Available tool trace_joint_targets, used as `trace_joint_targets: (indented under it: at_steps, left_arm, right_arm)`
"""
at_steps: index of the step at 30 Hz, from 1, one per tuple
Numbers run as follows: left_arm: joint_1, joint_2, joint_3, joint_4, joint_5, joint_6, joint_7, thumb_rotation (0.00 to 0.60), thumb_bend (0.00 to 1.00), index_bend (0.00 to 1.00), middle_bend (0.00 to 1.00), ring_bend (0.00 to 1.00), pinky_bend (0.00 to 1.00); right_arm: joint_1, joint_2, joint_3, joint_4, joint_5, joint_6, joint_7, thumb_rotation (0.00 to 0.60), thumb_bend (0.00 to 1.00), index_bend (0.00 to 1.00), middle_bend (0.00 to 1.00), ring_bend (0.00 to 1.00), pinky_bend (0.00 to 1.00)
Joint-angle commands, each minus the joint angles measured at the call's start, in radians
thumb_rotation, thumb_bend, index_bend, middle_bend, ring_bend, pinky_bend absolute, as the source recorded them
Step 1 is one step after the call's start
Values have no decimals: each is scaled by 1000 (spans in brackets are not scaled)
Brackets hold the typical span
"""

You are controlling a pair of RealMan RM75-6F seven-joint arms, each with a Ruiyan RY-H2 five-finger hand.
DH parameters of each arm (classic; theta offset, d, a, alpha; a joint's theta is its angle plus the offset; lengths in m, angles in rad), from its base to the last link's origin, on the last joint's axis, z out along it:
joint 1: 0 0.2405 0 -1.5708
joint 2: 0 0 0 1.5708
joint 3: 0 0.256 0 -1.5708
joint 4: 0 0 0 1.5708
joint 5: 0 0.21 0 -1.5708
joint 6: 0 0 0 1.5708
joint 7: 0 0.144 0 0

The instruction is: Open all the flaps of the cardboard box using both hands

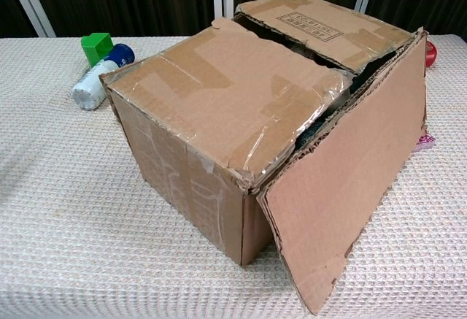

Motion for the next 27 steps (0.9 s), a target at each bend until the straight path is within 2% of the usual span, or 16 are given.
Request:
trace_joint_targets:
  at_steps: [1, 9, 16, 19, 22, 24, 27]
  left_arm:
    - [1, -3, 1, 9, -2, 0, -10, 600, 117, 36, 74, 86, 198]
    - [10, -6, 3, 39, -4, 13, -44, 600, 117, 35, 74, 86, 198]
    - [14, -5, 3, 55, -5, 20, -63, 600, 117, 35, 74, 86, 198]
    - [14, -7, 3, 59, -3, 21, -68, 600, 117, 35, 74, 86, 198]
    - [12, -10, 4, 62, 0, 19, -71, 600, 117, 35, 74, 86, 198]
    - [11, -12, 4, 65, 2, 18, -74, 600, 117, 35, 74, 86, 198]
    - [11, -14, 5, 69, 2, 17, -78, 600, 117, 35, 74, 86, 198]
  right_arm:
    - [48, -94, 34, 2, 73, -95, -161, 540, 652, 8, 150, 0, 0]
    - [154, -278, 70, 46, 169, -251, -346, 541, 628, 0, 162, 0, 0]
    - [226, -409, 94, 96, 182, -305, -455, 540, 663, 0, 202, 0, 0]
    - [248, -449, 104, 114, 226, -332, -582, 542, 650, 0, 158, 0, 0]
    - [267, -497, 115, 98, 332, -358, -749, 541, 522, 0, 15, 0, 0]
    - [282, -537, 120, 87, 406, -365, -821, 541, 453, 0, 0, 0, 0]
    - [308, -579, 130, 82, 480, -377, -849, 542, 442, 0, 23, 0, 0]
